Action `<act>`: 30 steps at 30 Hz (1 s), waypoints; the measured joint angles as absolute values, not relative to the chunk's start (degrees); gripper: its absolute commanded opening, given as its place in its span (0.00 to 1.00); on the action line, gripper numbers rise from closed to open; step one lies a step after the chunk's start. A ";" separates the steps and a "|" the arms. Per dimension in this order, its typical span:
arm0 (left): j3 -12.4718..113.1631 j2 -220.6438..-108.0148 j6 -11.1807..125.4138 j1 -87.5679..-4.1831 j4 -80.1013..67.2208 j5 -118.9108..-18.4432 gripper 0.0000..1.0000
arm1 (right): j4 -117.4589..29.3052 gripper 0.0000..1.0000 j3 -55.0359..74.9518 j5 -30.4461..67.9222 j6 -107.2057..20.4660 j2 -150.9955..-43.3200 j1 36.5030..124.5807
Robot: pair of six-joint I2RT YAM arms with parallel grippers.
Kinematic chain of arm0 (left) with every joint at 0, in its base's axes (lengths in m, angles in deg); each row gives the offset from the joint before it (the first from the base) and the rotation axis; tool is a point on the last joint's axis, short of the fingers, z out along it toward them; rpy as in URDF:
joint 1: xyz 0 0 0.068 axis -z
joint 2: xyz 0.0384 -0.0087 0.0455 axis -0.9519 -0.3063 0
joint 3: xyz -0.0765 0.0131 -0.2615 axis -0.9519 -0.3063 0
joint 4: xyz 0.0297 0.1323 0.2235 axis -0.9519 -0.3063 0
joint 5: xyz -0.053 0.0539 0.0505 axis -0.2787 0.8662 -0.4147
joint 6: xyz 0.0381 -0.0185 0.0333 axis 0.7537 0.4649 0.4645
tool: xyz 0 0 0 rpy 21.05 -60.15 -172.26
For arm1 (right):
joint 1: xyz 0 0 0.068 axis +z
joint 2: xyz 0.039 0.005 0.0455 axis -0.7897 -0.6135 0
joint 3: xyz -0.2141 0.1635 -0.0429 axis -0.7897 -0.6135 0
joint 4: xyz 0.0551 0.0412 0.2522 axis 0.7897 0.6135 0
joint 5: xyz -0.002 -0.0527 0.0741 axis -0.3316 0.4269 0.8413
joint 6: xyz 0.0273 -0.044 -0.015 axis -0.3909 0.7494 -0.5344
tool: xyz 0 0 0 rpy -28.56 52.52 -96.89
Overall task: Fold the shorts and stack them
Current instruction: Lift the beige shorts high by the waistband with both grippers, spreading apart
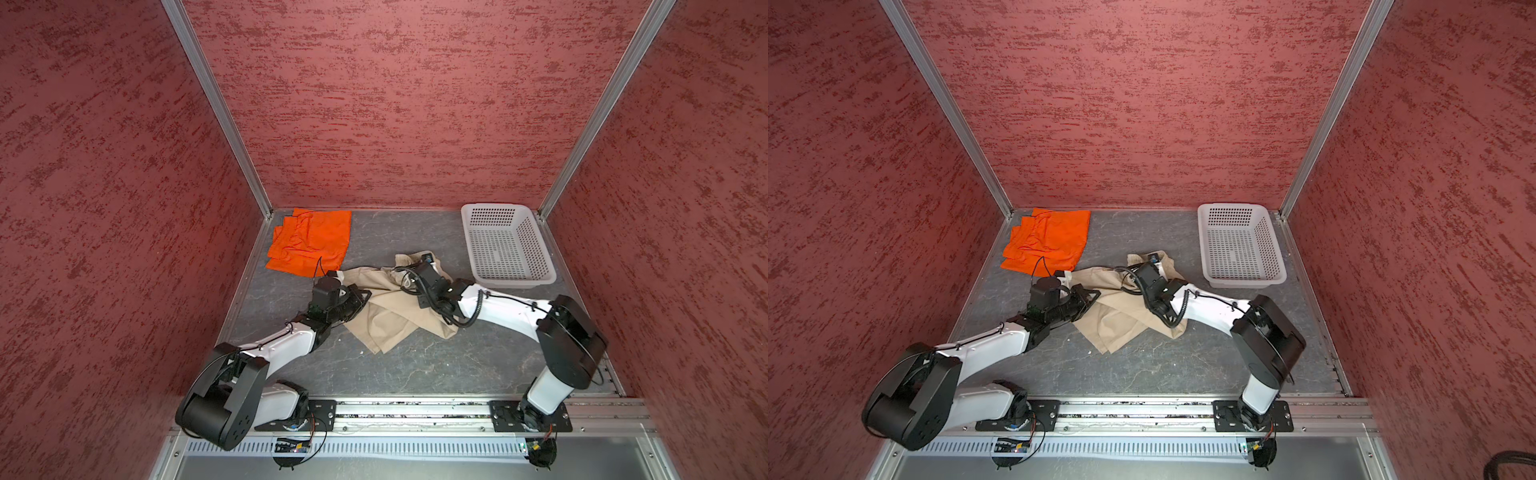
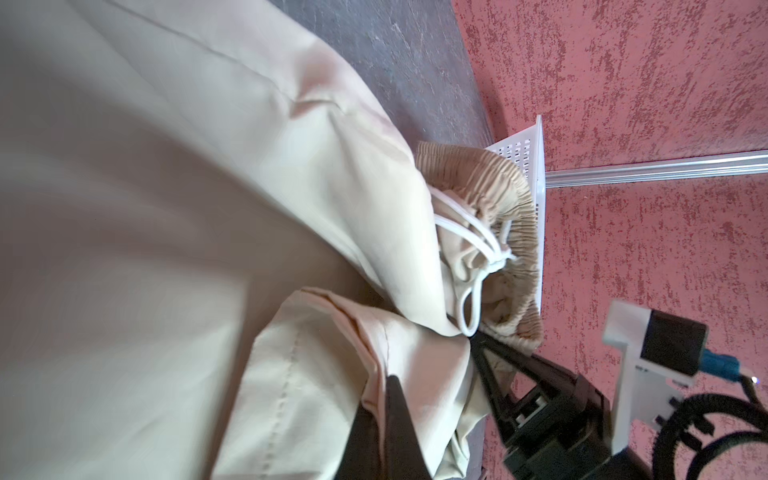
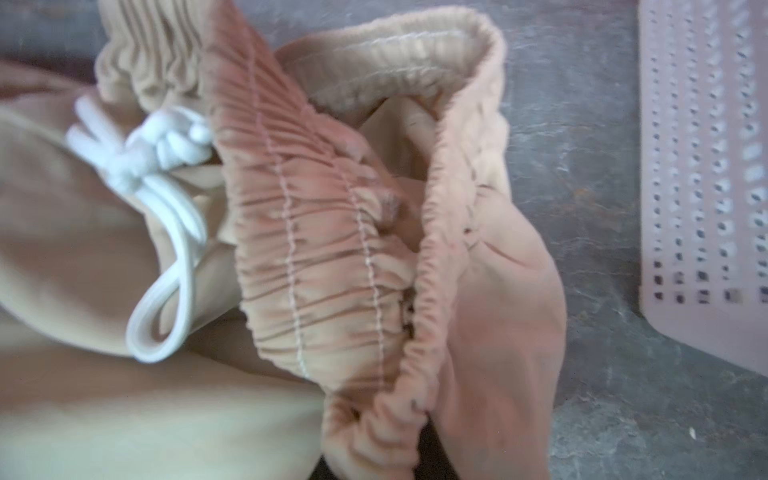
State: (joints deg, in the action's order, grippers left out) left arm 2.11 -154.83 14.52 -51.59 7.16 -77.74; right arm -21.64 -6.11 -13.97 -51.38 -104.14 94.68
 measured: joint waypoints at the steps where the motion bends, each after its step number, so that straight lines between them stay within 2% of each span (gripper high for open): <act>1: 2.11 -154.78 14.90 -51.59 6.66 -77.52 0.00 | -23.17 0.06 -7.42 -12.83 -51.76 -102.70 92.95; 12: 6.42 -157.36 18.61 -50.60 3.19 -76.93 0.00 | -32.83 0.00 -11.85 0.83 -52.91 -99.92 73.55; 22: 14.29 -158.70 23.31 -50.58 -0.92 -75.49 0.00 | -37.99 0.00 -11.74 11.84 -55.82 -101.56 59.40; 26: 22.22 -157.93 27.48 -51.94 -9.25 -74.24 0.00 | -38.25 0.00 -9.95 15.87 -58.12 -100.95 55.58; 30: 34.62 -154.87 33.91 -54.56 -20.03 -71.86 0.00 | -38.73 0.00 -6.78 20.72 -61.02 -94.70 55.08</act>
State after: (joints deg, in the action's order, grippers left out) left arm 34.62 -154.87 33.91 -54.56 -20.03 -71.86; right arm -38.73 -6.78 20.72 -61.02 -94.70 55.08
